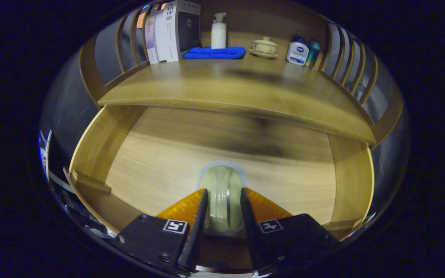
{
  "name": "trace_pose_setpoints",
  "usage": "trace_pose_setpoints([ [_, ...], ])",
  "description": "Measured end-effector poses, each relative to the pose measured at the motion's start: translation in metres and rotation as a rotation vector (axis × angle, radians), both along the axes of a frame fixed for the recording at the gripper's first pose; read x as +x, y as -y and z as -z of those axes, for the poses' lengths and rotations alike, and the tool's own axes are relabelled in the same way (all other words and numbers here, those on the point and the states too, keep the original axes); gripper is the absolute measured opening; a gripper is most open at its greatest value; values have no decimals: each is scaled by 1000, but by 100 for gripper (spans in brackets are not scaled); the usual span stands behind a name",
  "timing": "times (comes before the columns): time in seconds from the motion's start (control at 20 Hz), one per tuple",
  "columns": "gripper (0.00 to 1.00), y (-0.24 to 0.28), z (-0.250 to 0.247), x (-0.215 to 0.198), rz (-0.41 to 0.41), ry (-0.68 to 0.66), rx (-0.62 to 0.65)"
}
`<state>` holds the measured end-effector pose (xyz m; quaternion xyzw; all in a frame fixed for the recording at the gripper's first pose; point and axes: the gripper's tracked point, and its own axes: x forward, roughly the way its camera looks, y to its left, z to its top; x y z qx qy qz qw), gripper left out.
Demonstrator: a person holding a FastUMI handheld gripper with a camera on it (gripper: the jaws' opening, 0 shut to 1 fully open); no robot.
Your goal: Pull open the drawer, take out the items inside it, and place them on the countertop above the cabinet.
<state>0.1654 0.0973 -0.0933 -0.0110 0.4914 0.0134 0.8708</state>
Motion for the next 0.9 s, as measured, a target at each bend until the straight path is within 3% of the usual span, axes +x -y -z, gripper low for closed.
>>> trace_pose_setpoints([
  [0.15,37,2,3,0,1,-1,22],
  [0.4,19,6,0,4,-19,39,1],
  [0.9,17,8,-48,10,-50,142,1],
])
